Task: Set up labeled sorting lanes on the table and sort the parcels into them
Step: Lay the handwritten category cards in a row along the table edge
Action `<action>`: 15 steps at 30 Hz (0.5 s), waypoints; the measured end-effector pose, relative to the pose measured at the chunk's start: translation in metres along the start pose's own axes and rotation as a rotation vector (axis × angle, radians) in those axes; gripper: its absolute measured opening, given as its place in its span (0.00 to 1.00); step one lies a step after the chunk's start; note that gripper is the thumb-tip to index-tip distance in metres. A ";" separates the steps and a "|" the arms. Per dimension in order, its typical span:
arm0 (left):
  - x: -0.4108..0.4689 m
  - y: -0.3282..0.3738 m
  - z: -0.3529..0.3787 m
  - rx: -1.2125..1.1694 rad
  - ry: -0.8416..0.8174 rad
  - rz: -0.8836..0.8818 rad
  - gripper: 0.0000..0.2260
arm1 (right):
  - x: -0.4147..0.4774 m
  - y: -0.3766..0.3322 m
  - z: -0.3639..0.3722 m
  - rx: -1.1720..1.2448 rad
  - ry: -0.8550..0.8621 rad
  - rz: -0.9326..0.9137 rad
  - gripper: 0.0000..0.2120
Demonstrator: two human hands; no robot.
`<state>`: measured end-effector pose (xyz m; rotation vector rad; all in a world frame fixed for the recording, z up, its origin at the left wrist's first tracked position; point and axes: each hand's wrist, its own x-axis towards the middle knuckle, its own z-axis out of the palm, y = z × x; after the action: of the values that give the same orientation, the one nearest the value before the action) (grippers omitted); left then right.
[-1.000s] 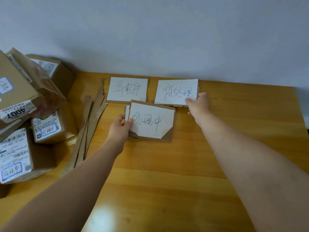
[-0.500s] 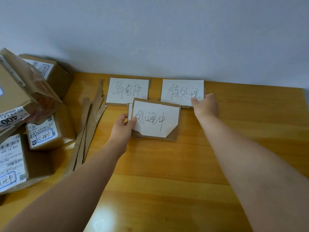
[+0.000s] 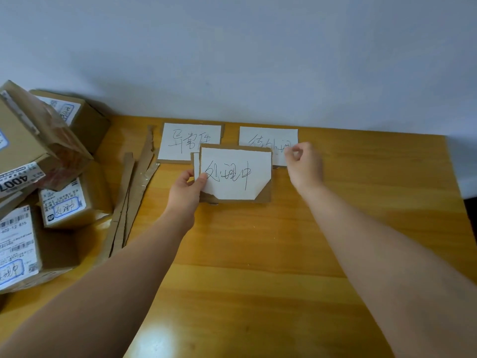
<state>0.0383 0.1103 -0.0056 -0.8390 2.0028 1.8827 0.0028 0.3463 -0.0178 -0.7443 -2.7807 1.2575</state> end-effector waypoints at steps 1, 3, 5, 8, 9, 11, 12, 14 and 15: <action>-0.004 0.002 0.004 -0.010 -0.001 0.004 0.08 | -0.009 -0.001 -0.005 0.094 -0.039 0.008 0.15; -0.015 0.005 0.013 -0.027 -0.016 0.010 0.08 | -0.028 0.001 -0.013 0.262 -0.133 0.076 0.16; -0.027 0.008 0.022 -0.039 -0.033 0.019 0.06 | -0.041 0.010 -0.021 0.373 -0.236 0.155 0.20; -0.044 0.011 0.037 -0.056 -0.055 0.038 0.03 | -0.054 0.025 -0.039 0.507 -0.329 0.208 0.20; -0.049 0.012 0.042 -0.066 -0.063 0.045 0.02 | -0.057 0.028 -0.046 0.551 -0.332 0.216 0.19; -0.060 0.013 0.053 -0.081 -0.066 0.062 0.03 | -0.062 0.031 -0.062 0.596 -0.308 0.224 0.19; -0.066 0.013 0.059 -0.090 -0.067 0.066 0.05 | -0.063 0.032 -0.071 0.605 -0.288 0.234 0.20; -0.078 0.011 0.072 -0.112 -0.071 0.064 0.09 | -0.065 0.033 -0.088 0.583 -0.277 0.259 0.24; -0.084 0.010 0.079 -0.116 -0.074 0.065 0.10 | -0.066 0.034 -0.096 0.545 -0.279 0.259 0.26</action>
<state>0.0843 0.2063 0.0394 -0.7301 1.9149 2.0514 0.0934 0.4059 0.0361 -0.9519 -2.3643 2.1891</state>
